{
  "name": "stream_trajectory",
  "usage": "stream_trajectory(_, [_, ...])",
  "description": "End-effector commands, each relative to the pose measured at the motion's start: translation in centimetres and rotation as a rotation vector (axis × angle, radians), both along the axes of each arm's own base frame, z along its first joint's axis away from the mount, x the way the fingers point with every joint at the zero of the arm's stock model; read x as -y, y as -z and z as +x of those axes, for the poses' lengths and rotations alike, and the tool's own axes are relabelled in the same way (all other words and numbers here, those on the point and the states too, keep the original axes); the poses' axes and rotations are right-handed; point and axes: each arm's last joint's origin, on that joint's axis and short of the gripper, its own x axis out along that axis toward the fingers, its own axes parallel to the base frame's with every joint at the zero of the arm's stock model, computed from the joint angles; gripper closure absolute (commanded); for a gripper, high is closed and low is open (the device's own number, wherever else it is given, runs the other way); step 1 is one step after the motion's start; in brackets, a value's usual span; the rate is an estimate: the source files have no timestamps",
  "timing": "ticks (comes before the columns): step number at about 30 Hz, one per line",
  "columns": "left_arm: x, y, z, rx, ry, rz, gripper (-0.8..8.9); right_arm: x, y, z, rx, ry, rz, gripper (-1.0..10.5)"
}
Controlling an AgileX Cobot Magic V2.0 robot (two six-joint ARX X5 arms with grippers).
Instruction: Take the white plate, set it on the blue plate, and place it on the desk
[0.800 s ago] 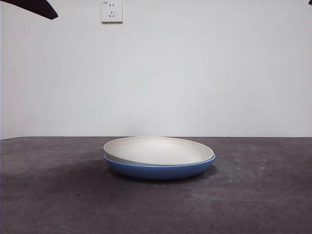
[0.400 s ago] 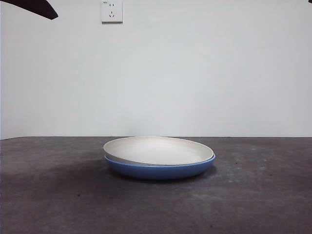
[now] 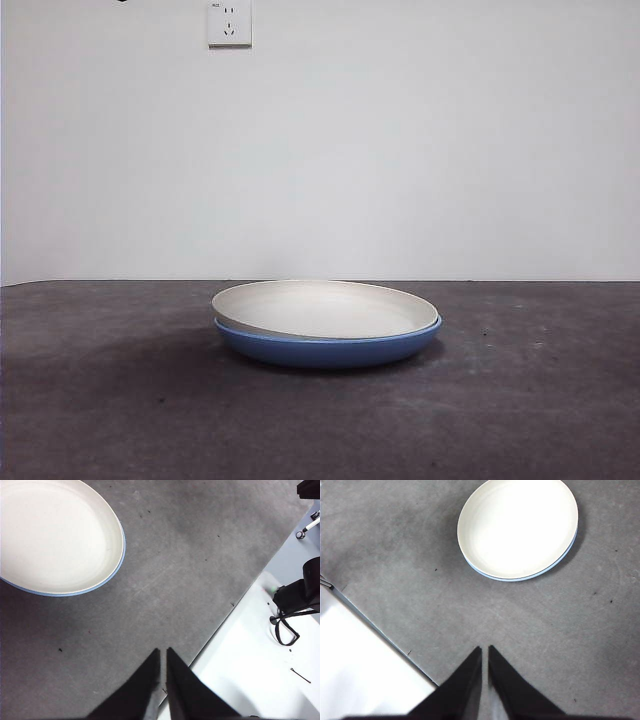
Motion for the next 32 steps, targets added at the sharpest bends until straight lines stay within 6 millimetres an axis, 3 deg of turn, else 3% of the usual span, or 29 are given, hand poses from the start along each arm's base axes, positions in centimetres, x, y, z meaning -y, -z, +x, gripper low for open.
stream_trajectory(1, [0.2, -0.2, 0.0, 0.010, 0.013, -0.007, 8.04, -0.2, -0.4, 0.1, 0.018, -0.012, 0.004, 9.4])
stream_trajectory(24, [-0.1, -0.5, -0.3, 0.029, 0.010, -0.015, 8.04, -0.2, -0.4, 0.1, 0.023, -0.010, 0.006, 9.4])
stream_trajectory(28, [-1.2, -2.1, -0.3, 0.249, -0.034, -0.040, 8.04, -0.2, -0.4, 0.1, 0.023, -0.010, 0.006, 9.4])
stream_trajectory(32, [-3.2, -4.9, -0.7, 0.586, -0.143, -0.143, 8.04, -0.2, -0.4, 0.1, 0.023, -0.010, 0.006, 9.4])
